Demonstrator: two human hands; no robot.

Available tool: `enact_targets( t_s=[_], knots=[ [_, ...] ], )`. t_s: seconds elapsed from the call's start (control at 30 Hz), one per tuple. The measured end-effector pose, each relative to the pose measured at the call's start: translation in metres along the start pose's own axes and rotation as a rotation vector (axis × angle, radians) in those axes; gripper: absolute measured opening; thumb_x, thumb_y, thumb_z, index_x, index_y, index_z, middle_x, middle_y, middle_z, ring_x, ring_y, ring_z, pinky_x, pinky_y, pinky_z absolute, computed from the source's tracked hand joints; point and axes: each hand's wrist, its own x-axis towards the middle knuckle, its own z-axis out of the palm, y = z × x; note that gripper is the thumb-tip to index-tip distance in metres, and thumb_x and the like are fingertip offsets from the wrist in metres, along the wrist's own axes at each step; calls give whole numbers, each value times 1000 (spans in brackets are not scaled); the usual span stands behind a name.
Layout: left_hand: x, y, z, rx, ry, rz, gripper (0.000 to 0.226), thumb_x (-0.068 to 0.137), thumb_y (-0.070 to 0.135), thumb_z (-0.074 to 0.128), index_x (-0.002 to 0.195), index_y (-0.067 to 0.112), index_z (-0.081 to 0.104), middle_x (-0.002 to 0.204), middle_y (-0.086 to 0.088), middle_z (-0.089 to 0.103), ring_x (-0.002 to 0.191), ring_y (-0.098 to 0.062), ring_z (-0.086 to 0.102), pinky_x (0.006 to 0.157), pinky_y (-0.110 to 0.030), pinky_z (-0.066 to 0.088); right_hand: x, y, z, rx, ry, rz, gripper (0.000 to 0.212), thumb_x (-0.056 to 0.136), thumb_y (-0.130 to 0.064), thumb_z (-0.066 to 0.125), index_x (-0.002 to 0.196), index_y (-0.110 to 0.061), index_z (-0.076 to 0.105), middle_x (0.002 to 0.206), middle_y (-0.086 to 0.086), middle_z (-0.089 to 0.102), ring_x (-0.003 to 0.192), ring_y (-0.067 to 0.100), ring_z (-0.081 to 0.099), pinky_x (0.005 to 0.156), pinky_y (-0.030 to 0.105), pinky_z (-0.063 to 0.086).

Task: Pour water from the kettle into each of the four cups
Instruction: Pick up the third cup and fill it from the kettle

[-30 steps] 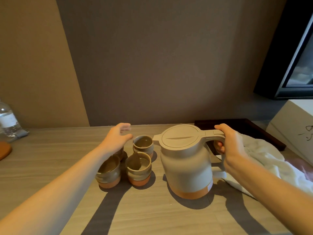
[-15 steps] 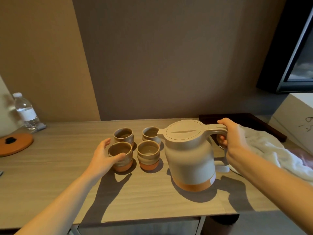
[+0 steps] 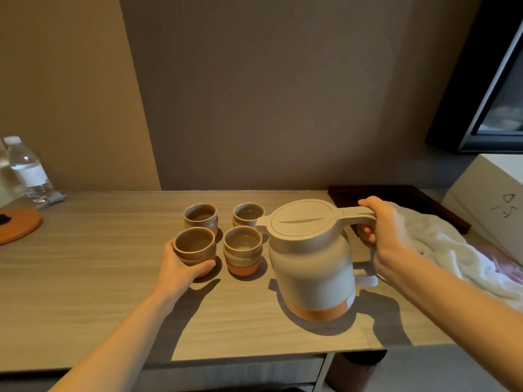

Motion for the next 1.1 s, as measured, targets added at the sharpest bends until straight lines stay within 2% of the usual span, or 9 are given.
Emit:
enact_targets(
  t_s=[0.43,0.93,1.1],
  knots=[
    [5,-4,8,-9,131,32,89,56,15,92,130,18,41,117,2,54,109,-18,51,86,-35,47,2,1,0,-15,-28,21,25,85,-24,60,65,-11,60,55,0,52,41,6,38,47,18,32],
    [-4,19,-17,-4,169,47,91,54,21,93,130,18,42,120,-1,55,111,-22,53,84,-34,48,-4,-10,1,-6,-19,12,22,85,-30,60,72,-12,62,63,2,57,50,9,42,54,21,36],
    [-11,48,-27,-34,202,103,90,59,18,91,134,17,40,128,-5,52,113,-21,50,85,-34,46,-9,-14,0,20,-7,15,23,84,-31,60,70,-12,62,44,-6,53,41,7,41,51,20,35]
  ],
)
